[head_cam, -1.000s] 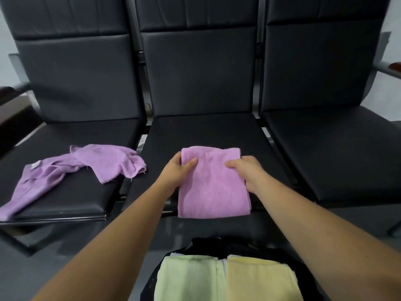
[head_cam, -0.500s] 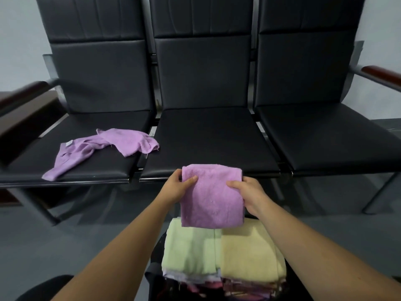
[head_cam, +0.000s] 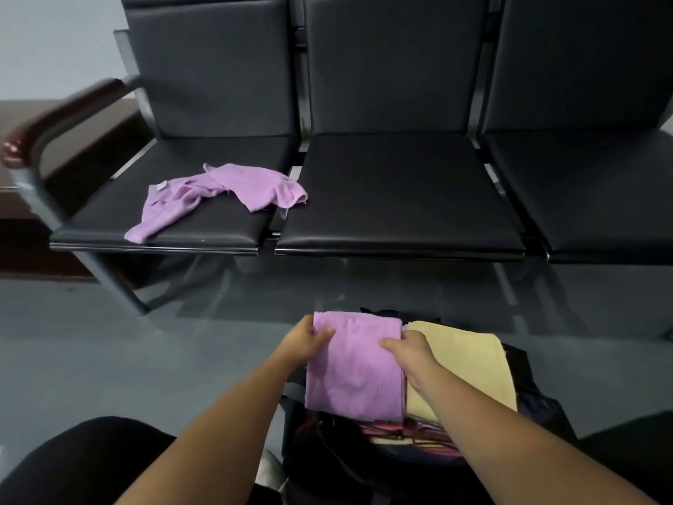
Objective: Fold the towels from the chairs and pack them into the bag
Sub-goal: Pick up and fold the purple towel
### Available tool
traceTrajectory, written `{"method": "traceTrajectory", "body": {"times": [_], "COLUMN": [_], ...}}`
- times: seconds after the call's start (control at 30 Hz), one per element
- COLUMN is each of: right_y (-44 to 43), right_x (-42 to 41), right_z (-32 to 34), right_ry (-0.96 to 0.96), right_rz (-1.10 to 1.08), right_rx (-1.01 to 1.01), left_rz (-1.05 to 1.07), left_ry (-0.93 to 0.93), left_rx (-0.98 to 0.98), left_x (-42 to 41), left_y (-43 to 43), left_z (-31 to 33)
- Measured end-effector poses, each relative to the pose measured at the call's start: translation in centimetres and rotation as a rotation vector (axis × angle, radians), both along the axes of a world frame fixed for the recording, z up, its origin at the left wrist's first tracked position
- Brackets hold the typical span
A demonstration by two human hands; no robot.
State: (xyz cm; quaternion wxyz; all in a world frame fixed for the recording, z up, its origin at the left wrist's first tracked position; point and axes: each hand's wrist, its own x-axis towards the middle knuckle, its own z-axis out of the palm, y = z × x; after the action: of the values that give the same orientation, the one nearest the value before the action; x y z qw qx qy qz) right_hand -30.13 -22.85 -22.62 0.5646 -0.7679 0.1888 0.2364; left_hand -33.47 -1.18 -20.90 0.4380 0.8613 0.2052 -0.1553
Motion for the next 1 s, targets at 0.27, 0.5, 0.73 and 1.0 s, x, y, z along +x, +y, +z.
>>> {"method": "traceTrajectory", "body": {"times": [0.27, 0.5, 0.73, 1.0], "right_y": [0.5, 4.0, 8.6, 17.8], "right_x": [1.0, 7.4, 12.1, 18.2], "right_z": [0.5, 7.8, 14.1, 17.5], "right_ry": [-0.329, -0.502, -0.300, -0.648], "right_rz": [0.295, 0.287, 0.302, 0.501], "right_rx": [-0.660, -0.587, -0.652, -0.376], "left_rz": [-0.006, -0.060, 0.027, 0.138], "left_ry": [0.105, -0.135, -0.324, -0.356], "left_rx": [0.084, 0.153, 0.173, 0.381], "left_x": [1.6, 6.4, 11.2, 15.5], "left_y": [0.4, 3.1, 10.7, 16.5], "left_z": [-3.2, 3.7, 13.7, 15.6]}}
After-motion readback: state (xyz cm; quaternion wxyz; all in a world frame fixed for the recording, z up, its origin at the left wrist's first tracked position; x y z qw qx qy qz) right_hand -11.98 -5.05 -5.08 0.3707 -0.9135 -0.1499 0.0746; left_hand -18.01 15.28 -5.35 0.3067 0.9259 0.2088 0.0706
